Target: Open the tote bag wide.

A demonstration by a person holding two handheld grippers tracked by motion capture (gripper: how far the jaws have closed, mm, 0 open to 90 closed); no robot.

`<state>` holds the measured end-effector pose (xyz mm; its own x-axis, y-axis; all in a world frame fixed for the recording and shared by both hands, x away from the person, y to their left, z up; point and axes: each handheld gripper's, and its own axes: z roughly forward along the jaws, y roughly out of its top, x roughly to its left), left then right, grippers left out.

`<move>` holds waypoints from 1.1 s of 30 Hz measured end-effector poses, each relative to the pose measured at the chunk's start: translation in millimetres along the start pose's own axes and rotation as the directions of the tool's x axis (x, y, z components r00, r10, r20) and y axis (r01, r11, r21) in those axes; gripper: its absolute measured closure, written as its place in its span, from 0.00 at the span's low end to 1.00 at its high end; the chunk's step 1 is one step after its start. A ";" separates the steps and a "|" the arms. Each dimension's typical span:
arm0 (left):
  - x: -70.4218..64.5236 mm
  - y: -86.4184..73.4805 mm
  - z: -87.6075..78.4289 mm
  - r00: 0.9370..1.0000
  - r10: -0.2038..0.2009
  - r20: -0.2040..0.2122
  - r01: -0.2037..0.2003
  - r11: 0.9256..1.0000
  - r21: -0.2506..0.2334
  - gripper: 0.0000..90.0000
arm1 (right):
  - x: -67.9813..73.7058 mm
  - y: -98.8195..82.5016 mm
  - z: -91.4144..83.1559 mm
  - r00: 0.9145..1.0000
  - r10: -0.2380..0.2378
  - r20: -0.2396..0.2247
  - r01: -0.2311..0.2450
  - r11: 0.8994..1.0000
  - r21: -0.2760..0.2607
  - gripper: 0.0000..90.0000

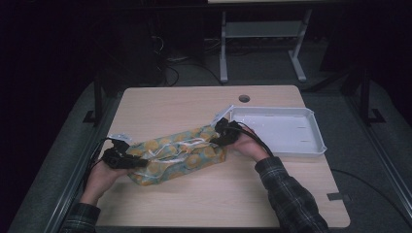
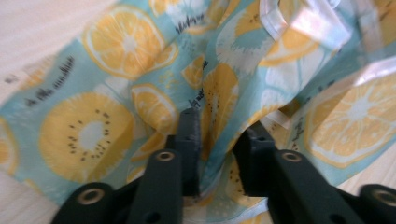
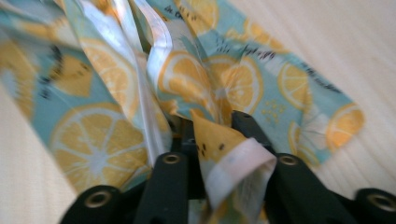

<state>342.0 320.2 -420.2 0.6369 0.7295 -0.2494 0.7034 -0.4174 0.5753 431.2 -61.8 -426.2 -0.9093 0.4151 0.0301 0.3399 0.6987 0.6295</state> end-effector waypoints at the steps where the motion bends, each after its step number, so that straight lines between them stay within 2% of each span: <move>1: -0.2 -0.2 -2.9 1.000 0.000 0.000 0.000 1.000 -0.014 0.72 | -0.7 -0.6 -4.9 1.000 0.015 -0.006 -0.015 1.000 -0.017 0.76; 3: -0.3 -0.8 -8.6 1.000 -0.008 0.003 0.008 0.999 -0.033 0.66 | -1.0 -1.5 -13.5 0.999 0.034 -0.021 -0.035 0.999 -0.033 0.68; 4: 0.3 -1.0 -11.8 1.000 -0.003 0.001 0.003 0.999 -0.036 0.63 | -1.9 -2.4 -16.9 1.000 0.024 -0.016 -0.024 0.999 -0.042 0.65; 9: -0.4 -2.4 -28.1 1.000 0.007 -0.005 -0.007 0.996 -0.085 0.55 | 4.7 -4.4 -36.9 0.998 0.058 -0.018 -0.059 0.996 -0.066 0.53; 10: -0.9 -2.5 -31.3 1.000 0.010 -0.004 -0.010 0.996 -0.093 0.54 | 4.0 -4.9 -40.7 0.999 0.039 -0.011 -0.039 0.996 -0.078 0.51; 12: -2.1 -2.8 -37.2 1.000 0.013 -0.007 -0.014 0.994 -0.106 0.53 | 6.1 -5.2 -49.3 0.999 0.042 -0.013 -0.043 0.994 -0.102 0.48; 13: -3.4 -3.0 -39.7 1.000 0.007 -0.008 -0.007 0.994 -0.112 0.52 | 9.2 -5.2 -54.1 0.998 0.066 -0.020 -0.067 0.992 -0.106 0.46; 14: -3.8 -2.8 -42.2 1.000 0.018 -0.010 -0.019 0.993 -0.116 0.52 | 9.8 -6.3 -58.0 0.999 0.050 -0.016 -0.052 0.992 -0.114 0.45; 17: -8.6 -1.0 -47.8 1.000 0.027 -0.012 -0.028 0.991 -0.127 0.52 | 15.6 -11.2 -69.8 0.999 0.049 -0.012 -0.050 0.990 -0.128 0.41; 20: -15.3 2.8 -53.3 0.999 0.043 -0.019 -0.045 0.989 -0.142 0.52 | 21.6 -18.3 -80.8 0.998 0.060 -0.003 -0.059 0.989 -0.138 0.40; 23: -24.6 8.5 -56.6 0.998 0.068 -0.014 -0.069 0.985 -0.156 0.52 | 27.2 -27.7 -86.9 0.997 0.075 -0.019 -0.077 0.986 -0.149 0.40; 27: -37.7 17.3 -56.2 0.994 0.106 -0.001 -0.105 0.981 -0.165 0.53 | 33.4 -41.0 -86.0 0.997 0.071 -0.025 -0.074 0.990 -0.122 0.40; 28: -40.8 19.9 -55.3 0.993 0.117 0.000 -0.115 0.979 -0.167 0.54 | 33.9 -43.5 -85.0 0.998 0.058 -0.019 -0.059 0.992 -0.114 0.41; 33: -56.2 34.4 -48.1 0.986 0.163 0.020 -0.157 0.972 -0.174 0.55 | 36.9 -44.5 -82.3 0.998 0.056 -0.024 -0.058 0.992 -0.108 0.43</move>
<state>315.2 290.9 -348.8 0.7492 0.6407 -0.1678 0.5290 -0.4264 0.7337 362.8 -125.5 -389.2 -0.8943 0.4395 0.0836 0.3640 0.6063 0.7070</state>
